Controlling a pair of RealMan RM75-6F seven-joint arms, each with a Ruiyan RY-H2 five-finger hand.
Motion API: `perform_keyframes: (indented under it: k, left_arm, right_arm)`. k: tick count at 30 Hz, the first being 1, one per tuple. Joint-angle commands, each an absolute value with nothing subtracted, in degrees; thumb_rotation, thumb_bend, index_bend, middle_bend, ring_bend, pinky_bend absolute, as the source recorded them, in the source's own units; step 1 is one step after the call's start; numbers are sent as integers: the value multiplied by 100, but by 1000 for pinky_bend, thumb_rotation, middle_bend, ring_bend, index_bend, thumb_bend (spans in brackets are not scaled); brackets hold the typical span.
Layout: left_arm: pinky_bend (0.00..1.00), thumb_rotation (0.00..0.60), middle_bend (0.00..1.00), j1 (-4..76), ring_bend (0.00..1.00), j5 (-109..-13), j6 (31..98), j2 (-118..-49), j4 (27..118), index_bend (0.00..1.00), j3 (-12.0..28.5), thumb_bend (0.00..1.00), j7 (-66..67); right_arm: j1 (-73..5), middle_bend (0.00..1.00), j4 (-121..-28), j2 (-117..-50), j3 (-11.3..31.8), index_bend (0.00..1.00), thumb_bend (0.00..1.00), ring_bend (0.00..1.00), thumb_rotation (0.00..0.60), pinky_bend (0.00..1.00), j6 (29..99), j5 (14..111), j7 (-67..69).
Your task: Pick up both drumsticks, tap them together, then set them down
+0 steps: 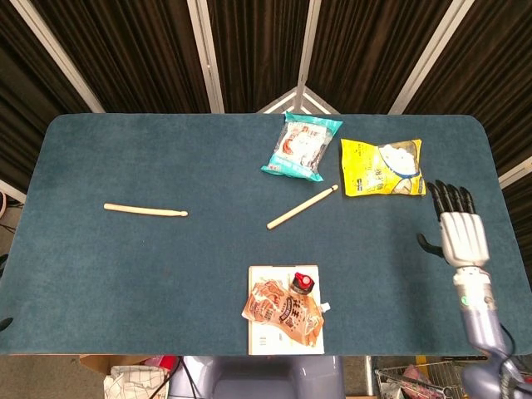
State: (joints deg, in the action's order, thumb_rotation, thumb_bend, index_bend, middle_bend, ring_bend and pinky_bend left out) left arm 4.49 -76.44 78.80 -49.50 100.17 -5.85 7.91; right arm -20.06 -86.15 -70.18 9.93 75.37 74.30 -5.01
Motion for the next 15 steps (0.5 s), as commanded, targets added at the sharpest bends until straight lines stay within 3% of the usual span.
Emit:
perform_keyframes:
  k: [1,8,15]
  left_arm:
    - [0,600,0,293,0,-8002,8012,-5075,9629,0,-649,237,384]
    - [0,600,0,271,0,-8545,8436,-5345,9493,0,-537,245,548]
    - [0,600,0,355,0,-8855,8358,-5442,10220,0,-574,255,1458]
  right_arm:
    - [-1617,69,-8941,-6633,699,0,290,45,600,0,7972,7859,-282]
    - [-1050,69,-9466,-6581,326,0,290,45,600,0,8888,8518,-724]
    - [-620,69,-9592,-6825,33,0,291,43,600,0,9598,9204,-1091]
